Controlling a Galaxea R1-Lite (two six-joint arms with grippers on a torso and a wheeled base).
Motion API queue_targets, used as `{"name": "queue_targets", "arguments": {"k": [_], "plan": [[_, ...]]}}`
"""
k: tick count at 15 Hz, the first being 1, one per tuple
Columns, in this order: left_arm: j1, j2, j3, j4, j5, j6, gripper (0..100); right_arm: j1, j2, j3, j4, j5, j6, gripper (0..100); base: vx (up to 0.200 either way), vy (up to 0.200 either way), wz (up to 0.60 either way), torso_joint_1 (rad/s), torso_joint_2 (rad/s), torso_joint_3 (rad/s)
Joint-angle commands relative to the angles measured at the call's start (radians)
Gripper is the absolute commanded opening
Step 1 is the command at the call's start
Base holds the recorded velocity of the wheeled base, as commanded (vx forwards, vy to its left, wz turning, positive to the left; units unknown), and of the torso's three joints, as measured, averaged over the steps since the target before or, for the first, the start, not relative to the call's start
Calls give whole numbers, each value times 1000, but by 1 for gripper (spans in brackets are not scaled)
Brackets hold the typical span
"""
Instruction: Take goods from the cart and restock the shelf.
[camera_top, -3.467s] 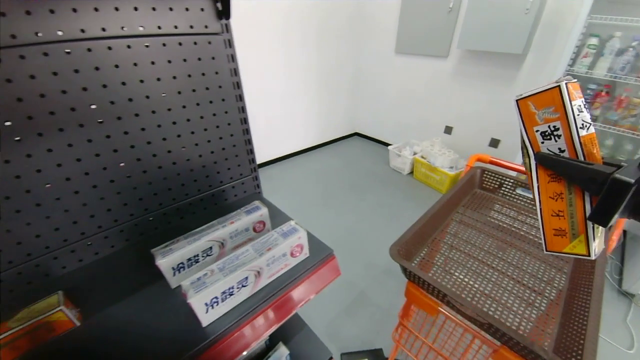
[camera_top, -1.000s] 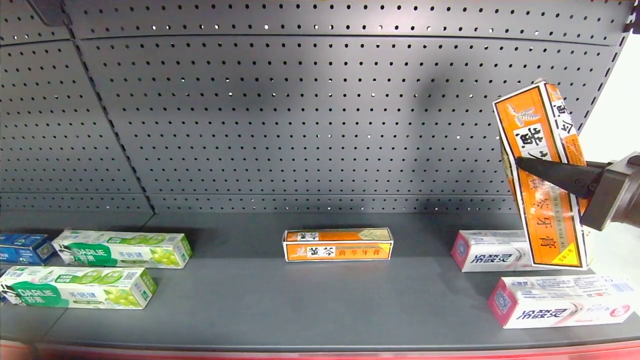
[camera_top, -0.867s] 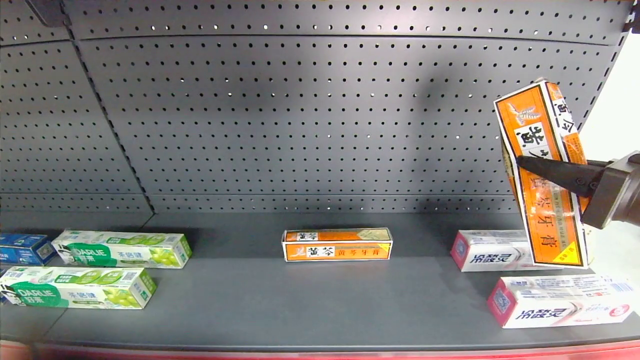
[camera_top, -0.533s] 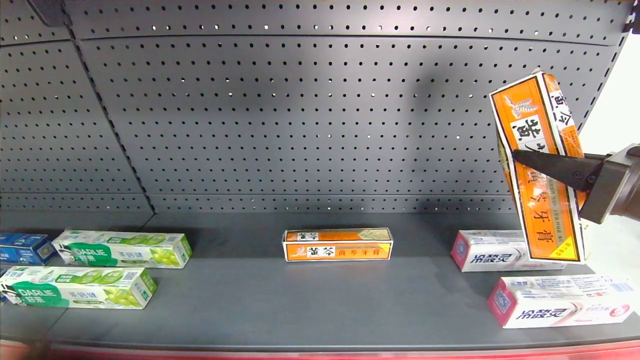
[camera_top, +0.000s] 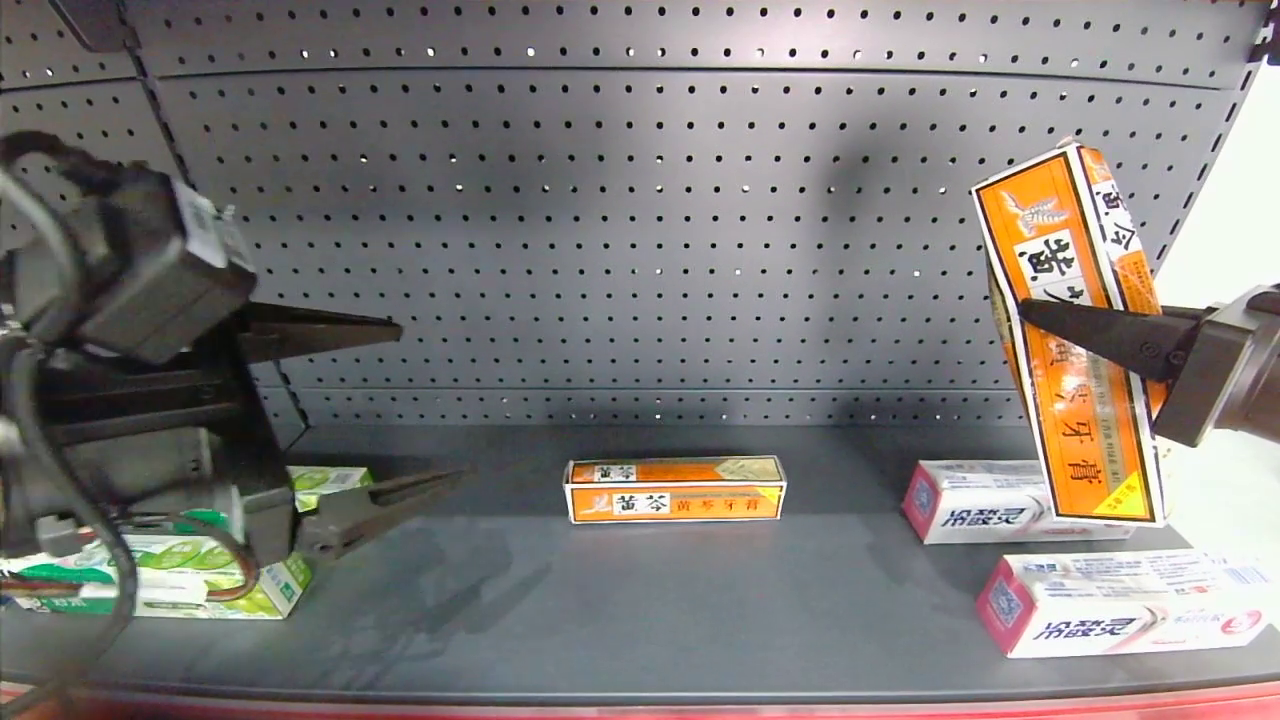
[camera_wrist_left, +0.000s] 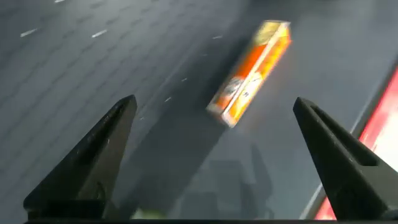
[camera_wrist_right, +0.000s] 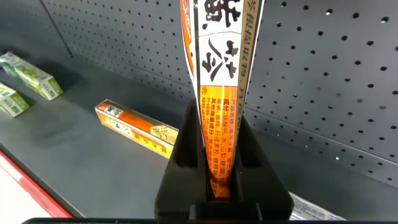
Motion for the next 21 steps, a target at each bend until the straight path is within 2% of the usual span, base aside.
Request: {"name": "queue_targets", "arguments": {"k": [1,2,5,7,9,11,13,14,16,20,21], "plan": [[5,182,-83,7,-78,27,100,6,2,1,-2,1,0,0,0,0,0,0,0,0],[22,216,-134,40,-102,30,100,12,2,2,0,1,0,0,0,0,0,0,0,0],[25,302,-281,145,-202,43,100,18,6,1,0,2,0,0,0,0,0,0,0,0],[28,350,-338,215,-242,93,100,18,6,4,0,4,0,0,0,0,0,0,0,0],[25,408,-413,344,-248,182,100,18,6,7,0,4,0,0,0,0,0,0,0,0],[16,469,-459,356,-249,231,100,15,6,7,1,4,0,0,0,0,0,0,0,0],[10,486,-476,370,-249,234,100,15,6,7,1,4,0,0,0,0,0,0,0,0],[-12,500,-494,421,-277,236,100,17,9,18,0,5,0,0,0,0,0,0,0,0],[-24,512,-494,432,-280,236,100,15,12,24,0,21,0,0,0,0,0,0,0,0],[-52,532,-489,433,-229,227,100,11,15,33,-2,19,0,0,0,0,0,0,0,0],[-70,532,-486,438,-229,216,100,11,15,36,-2,19,0,0,0,0,0,0,0,0]]}}
